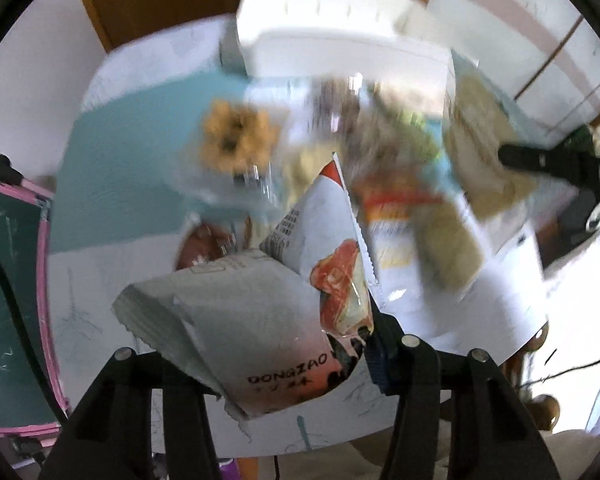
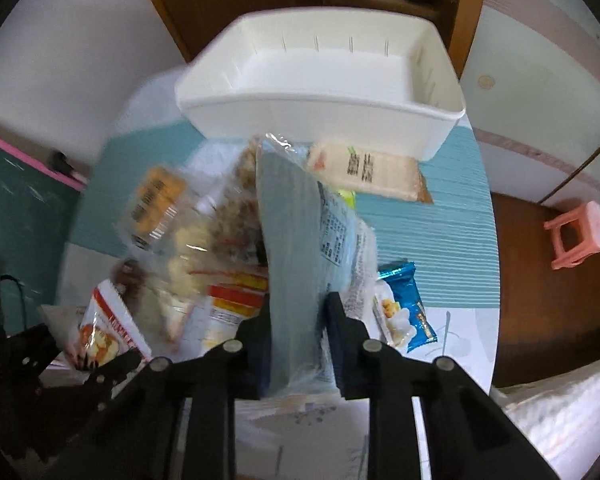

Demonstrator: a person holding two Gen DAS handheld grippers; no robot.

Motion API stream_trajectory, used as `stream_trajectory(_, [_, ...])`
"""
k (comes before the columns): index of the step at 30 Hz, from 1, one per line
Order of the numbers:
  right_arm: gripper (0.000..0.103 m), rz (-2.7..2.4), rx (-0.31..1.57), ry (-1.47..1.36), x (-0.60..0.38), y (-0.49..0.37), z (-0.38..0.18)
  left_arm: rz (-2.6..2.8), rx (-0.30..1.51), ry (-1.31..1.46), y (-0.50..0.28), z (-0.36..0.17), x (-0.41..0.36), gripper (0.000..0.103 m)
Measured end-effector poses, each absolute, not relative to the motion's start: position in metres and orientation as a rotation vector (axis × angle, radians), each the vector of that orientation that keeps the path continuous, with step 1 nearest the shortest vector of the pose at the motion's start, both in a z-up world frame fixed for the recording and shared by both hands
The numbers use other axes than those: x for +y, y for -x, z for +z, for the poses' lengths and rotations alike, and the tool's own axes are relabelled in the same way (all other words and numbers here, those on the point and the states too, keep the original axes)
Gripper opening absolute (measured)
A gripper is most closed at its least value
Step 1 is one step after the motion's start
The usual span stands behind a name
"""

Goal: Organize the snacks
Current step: 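Grasp the white-and-red DONGZAO packet with the left tool while the right tool grasps the clear printed packet, then carry both packets over the white basket and open both tools to drop them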

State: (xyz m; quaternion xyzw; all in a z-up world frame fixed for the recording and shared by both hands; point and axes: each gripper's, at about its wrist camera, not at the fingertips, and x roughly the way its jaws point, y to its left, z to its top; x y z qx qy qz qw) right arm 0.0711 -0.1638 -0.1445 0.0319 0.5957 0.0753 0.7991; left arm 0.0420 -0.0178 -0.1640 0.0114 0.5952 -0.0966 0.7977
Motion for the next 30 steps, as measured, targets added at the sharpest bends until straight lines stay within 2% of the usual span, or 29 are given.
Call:
stream_trajectory(10, [0.022, 0.331, 1.054, -0.298, -0.200, -0.078, -0.040, -0.191, 0.995, 0.004, -0.069, -0.017, -0.026, 0.051])
stream_trajectory(15, [0.022, 0.365, 0.962, -0.363, -0.211, -0.109, -0.004, -0.177, 0.908, -0.030, -0.110, 0.025, -0.041, 0.052])
stream_trajectory(21, [0.023, 0.283, 0.889, -0.398, -0.222, -0.155, 0.012, -0.184, 0.890, -0.047, -0.191, 0.032, -0.053, 0.052])
stream_trajectory(30, [0.024, 0.091, 0.930, -0.334, -0.216, -0.231, -0.026, -0.194, 0.981, -0.086, -0.280, -0.028, -0.070, 0.053])
